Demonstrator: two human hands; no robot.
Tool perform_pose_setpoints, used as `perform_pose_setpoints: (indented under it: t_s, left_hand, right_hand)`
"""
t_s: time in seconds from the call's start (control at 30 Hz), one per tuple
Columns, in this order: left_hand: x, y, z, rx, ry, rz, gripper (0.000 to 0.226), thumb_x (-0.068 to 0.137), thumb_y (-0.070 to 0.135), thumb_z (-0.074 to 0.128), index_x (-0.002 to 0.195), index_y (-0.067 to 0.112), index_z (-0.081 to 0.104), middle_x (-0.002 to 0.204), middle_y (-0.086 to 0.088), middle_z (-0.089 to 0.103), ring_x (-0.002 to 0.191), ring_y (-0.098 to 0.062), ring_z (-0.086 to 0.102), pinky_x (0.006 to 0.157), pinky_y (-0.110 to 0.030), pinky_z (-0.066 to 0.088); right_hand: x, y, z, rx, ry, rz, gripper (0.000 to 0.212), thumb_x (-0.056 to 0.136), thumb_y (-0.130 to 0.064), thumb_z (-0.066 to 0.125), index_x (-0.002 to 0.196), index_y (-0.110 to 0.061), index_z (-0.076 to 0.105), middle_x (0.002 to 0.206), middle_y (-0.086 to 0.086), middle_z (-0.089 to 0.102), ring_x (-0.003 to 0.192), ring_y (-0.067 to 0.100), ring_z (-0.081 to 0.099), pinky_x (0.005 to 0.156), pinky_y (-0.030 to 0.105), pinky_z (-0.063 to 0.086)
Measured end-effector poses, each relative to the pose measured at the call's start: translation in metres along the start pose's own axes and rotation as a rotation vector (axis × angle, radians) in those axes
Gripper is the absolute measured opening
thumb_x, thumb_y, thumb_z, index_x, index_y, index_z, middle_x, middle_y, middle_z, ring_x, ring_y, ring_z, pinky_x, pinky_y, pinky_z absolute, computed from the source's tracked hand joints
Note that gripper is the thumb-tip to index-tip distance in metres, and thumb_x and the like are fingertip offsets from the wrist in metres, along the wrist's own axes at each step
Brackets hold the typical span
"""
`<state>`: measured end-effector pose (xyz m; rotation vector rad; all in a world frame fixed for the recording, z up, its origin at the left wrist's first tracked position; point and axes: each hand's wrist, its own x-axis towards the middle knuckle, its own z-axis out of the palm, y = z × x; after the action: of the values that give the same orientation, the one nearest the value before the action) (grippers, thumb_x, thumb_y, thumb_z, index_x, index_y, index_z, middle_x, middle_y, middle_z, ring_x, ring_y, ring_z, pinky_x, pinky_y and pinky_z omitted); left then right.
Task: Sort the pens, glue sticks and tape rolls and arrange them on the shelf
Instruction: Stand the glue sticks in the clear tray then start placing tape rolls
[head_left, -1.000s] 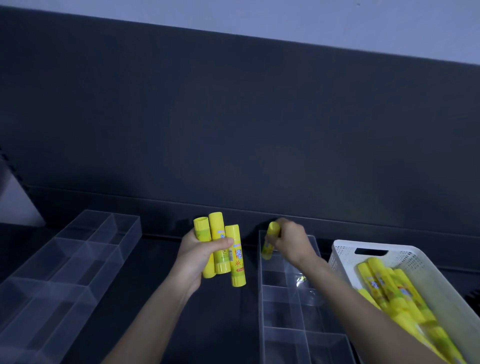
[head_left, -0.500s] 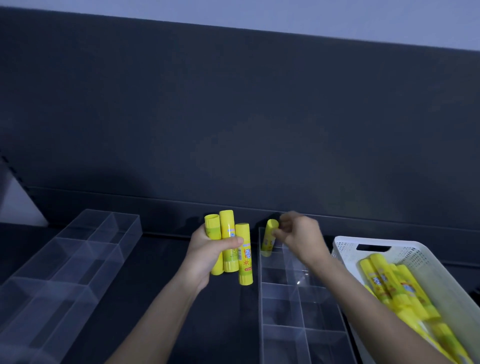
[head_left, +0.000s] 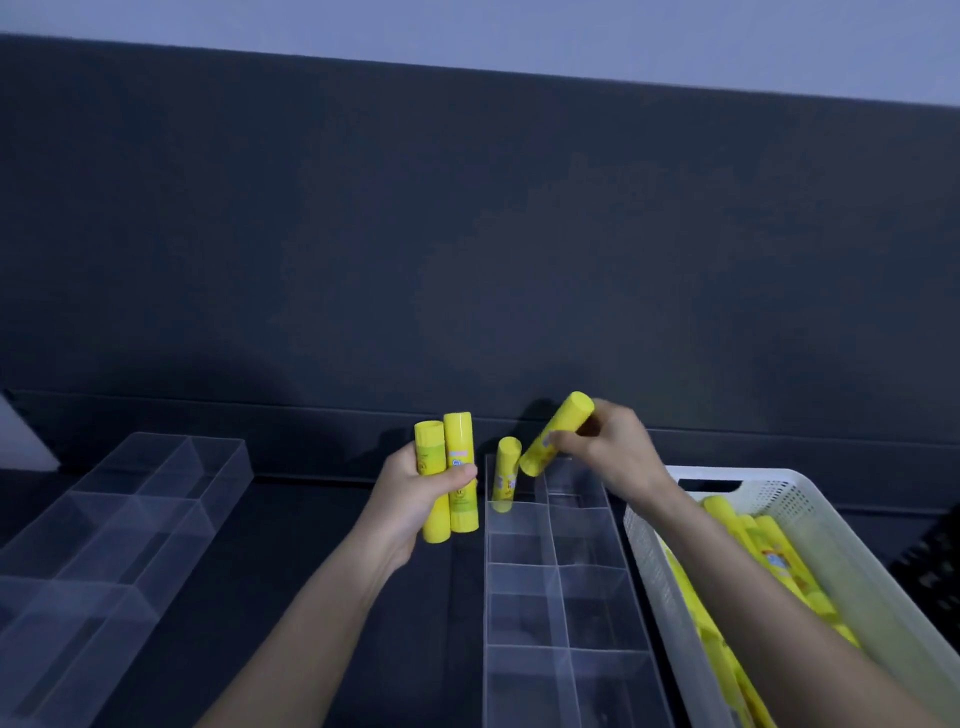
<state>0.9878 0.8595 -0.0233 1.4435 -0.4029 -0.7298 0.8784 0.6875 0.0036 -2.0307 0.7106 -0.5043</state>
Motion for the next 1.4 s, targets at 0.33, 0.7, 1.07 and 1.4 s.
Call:
perform_pose_setpoints:
  t_s: [0.33,0.7,1.07,1.4]
  left_hand:
    - [-0.005,-0.012,-0.016,0.152,0.034,-0.009,0.01,0.083,0.003,0.065,0.083,0.011,0.059,0.077,-0.002,0.061,0.073,-0.015,0.058,0.063,-0.027,0.046]
    - [-0.003,-0.012,-0.002,0.113,0.001,0.002,0.013,0.081,-0.001,0.066,0.087,0.01,0.062,0.082,-0.003,0.066,0.077,-0.017,0.062,0.065,-0.029,0.049]
    - [-0.007,-0.003,0.03,0.098,-0.156,0.11,0.024,0.074,-0.008,0.069,0.088,0.011,0.064,0.067,0.003,0.071,0.063,-0.011,0.068,0.06,-0.025,0.055]
    - [-0.007,-0.004,0.029,0.381,-0.018,0.152,0.016,0.091,0.025,0.057,0.083,0.016,0.046,0.058,0.0,0.049,0.042,-0.011,0.047,0.044,-0.025,0.042]
  right_hand:
    - [0.01,0.03,0.041,-0.408,-0.05,0.055,0.018,0.075,-0.013,0.066,0.089,-0.006,0.055,0.079,0.005,0.058,0.081,0.029,0.058,0.069,0.031,0.044]
    - [0.01,0.034,0.044,-0.39,-0.053,0.024,0.022,0.075,-0.013,0.069,0.094,-0.009,0.059,0.092,0.008,0.061,0.08,0.017,0.05,0.068,0.023,0.036]
    - [-0.032,-0.011,0.003,0.131,-0.106,-0.072,0.007,0.079,-0.016,0.071,0.075,-0.015,0.067,0.071,-0.001,0.06,0.066,0.008,0.051,0.064,0.022,0.042]
    - [-0.012,0.01,-0.032,-0.036,0.204,-0.015,0.004,0.082,-0.012,0.065,0.082,-0.009,0.066,0.07,0.003,0.061,0.067,0.016,0.054,0.065,0.027,0.042]
